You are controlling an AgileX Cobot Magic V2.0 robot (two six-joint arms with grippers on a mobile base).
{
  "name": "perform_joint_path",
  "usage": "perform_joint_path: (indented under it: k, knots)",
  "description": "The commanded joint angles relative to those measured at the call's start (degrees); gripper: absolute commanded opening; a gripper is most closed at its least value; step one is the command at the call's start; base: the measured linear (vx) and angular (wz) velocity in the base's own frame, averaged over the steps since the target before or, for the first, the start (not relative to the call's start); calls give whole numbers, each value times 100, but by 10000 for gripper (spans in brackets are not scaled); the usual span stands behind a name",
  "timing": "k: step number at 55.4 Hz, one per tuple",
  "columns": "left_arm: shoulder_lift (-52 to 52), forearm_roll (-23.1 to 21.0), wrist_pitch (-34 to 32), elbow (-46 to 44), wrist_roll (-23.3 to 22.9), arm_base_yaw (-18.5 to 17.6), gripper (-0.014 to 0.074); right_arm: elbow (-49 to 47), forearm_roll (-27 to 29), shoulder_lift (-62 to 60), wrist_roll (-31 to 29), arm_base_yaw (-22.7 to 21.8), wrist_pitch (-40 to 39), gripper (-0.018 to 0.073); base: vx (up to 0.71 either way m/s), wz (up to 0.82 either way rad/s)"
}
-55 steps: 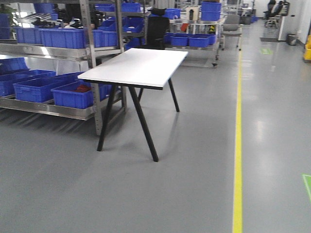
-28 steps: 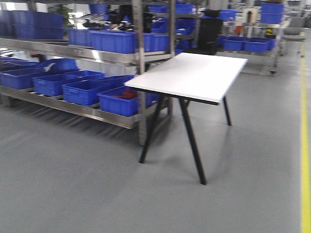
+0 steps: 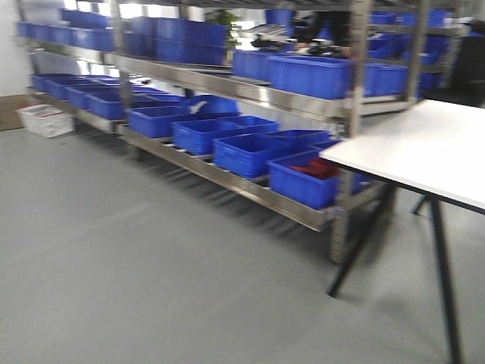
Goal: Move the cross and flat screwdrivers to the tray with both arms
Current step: 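Drive the base through the warehouse to the shelf with the grey tray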
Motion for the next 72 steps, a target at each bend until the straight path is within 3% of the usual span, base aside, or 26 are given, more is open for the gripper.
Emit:
perform_joint_path:
  k: [1, 32, 72]
  knots:
    - [63, -54, -572, -168, -21, -16, -6, -167, 129, 23, -15, -21, -412, -8, 54, 71]
    - [63, -54, -571, -168, -21, -16, -6, -167, 129, 23, -15, -21, -367, -8, 58, 58]
    - [63, -54, -570, -168, -21, -16, -6, -167, 129, 23, -15, -21, -375, -8, 63, 28]
